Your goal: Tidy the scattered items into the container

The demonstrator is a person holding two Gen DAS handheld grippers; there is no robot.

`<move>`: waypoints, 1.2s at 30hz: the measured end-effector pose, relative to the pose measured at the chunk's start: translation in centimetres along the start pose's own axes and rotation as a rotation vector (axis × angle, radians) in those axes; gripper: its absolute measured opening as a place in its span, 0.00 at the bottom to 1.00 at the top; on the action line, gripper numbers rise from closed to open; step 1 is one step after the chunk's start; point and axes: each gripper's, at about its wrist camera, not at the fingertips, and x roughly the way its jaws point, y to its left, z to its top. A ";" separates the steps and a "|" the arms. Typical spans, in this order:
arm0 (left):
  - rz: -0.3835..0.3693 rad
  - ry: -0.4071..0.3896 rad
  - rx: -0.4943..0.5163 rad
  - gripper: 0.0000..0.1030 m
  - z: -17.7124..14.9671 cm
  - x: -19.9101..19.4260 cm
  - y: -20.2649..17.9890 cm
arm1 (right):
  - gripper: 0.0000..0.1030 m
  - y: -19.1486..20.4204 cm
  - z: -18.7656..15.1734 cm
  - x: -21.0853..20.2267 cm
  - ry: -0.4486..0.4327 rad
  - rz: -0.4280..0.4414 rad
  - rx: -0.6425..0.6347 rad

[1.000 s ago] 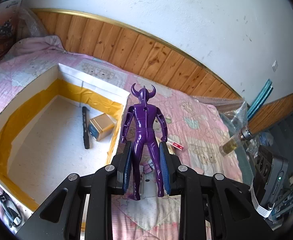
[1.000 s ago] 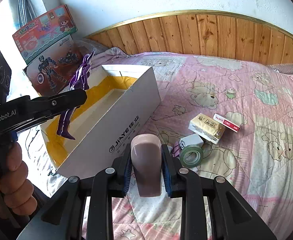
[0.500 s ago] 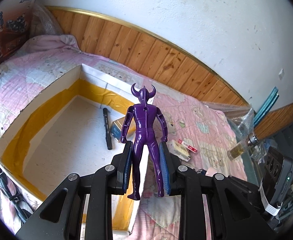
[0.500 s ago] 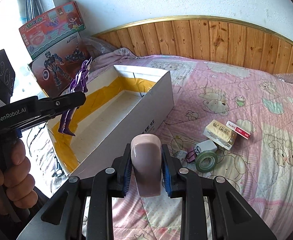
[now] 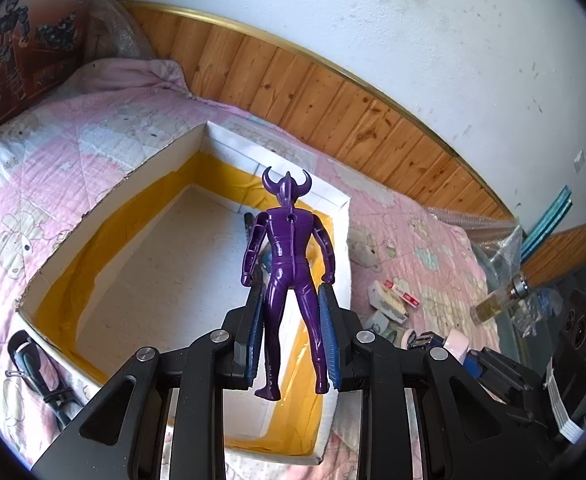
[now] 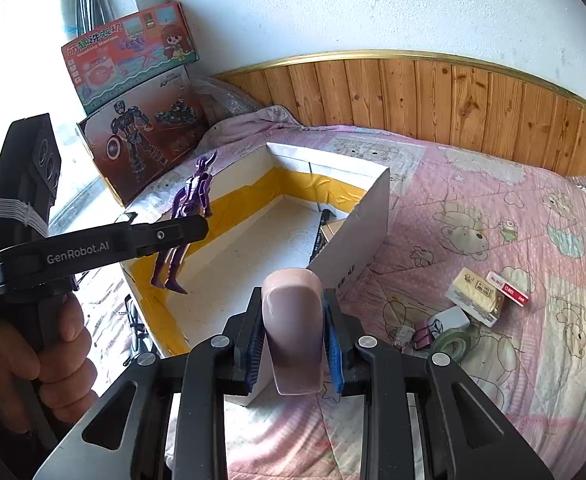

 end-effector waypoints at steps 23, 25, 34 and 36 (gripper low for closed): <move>-0.043 0.068 -0.046 0.26 5.7 1.4 2.9 | 0.27 3.5 3.1 1.8 0.010 0.030 -0.019; -0.045 0.084 -0.056 0.26 5.9 1.9 3.3 | 0.27 3.8 3.5 2.2 0.015 0.034 -0.021; -0.029 0.126 -0.083 0.26 7.3 4.0 4.7 | 0.27 4.7 5.7 4.5 0.064 0.047 -0.029; -0.029 0.140 -0.095 0.26 7.6 4.8 5.0 | 0.27 4.6 6.0 5.1 0.085 0.055 -0.013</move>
